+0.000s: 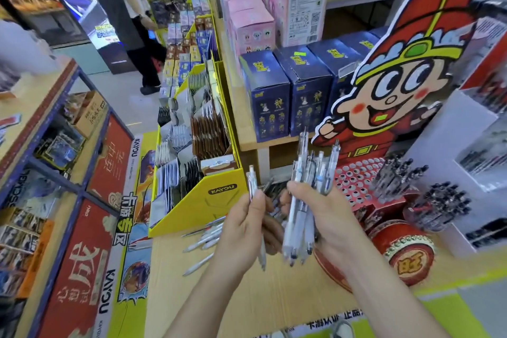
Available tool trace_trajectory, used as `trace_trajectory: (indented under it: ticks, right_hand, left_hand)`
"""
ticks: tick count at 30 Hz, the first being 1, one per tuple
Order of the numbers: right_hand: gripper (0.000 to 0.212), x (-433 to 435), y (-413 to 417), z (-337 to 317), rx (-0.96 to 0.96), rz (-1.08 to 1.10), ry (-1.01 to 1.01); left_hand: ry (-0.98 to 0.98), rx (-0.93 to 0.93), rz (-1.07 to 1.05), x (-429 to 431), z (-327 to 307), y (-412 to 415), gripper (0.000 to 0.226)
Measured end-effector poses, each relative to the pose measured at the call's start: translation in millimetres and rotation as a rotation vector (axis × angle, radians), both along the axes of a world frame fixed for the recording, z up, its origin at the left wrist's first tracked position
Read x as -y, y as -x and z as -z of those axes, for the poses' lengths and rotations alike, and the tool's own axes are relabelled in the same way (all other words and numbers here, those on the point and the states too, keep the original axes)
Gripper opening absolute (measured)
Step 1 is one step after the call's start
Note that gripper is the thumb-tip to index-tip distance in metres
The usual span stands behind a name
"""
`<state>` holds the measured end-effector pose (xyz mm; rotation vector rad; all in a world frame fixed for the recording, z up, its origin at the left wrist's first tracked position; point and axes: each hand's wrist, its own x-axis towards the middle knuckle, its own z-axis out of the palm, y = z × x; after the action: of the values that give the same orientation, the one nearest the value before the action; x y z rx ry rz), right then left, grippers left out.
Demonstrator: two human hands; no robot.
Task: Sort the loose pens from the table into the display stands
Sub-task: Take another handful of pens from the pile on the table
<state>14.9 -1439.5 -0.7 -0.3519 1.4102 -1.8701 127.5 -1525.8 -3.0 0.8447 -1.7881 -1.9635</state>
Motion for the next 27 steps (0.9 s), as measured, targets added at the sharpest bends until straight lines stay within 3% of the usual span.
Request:
trace_trajectory:
  ticks: [3,5,9,13,17,20,24,27]
  right_hand:
    - [0.010,-9,5,-3,-0.068,-0.019,0.010]
    - [0.005,-16,5,-3,-0.044,-0.023,0.011]
    - [0.023,-28,3,-6,-0.037,-0.074,0.013]
    - [0.031,-43,3,-12,-0.089,-0.065,0.006]
    - [0.015,-72,18,-15,-0.058,0.003,-0.015]
    - [0.043,-103,34,-12,0.040,0.016,0.036]
    - [0.059,-141,51,-12,0.202,0.030,0.133]
    - [0.054,-171,67,-14,0.097,0.025,0.069]
  left_hand:
    - [0.106,0.013,-0.025,2,-2,8,0.050]
    - [0.059,-0.011,-0.021,0,-6,16,0.050]
    - [-0.217,-0.105,-0.027,-11,-18,41,0.045]
    - [-0.109,-0.137,0.037,-28,-20,65,0.042]
    - [-0.141,-0.110,0.105,-33,-24,84,0.030]
    - [-0.373,-0.264,0.144,-32,-33,98,0.018]
    - [-0.239,-0.350,0.295,-48,-51,114,0.006]
    - [-0.043,-0.341,0.242,-76,-65,132,0.013]
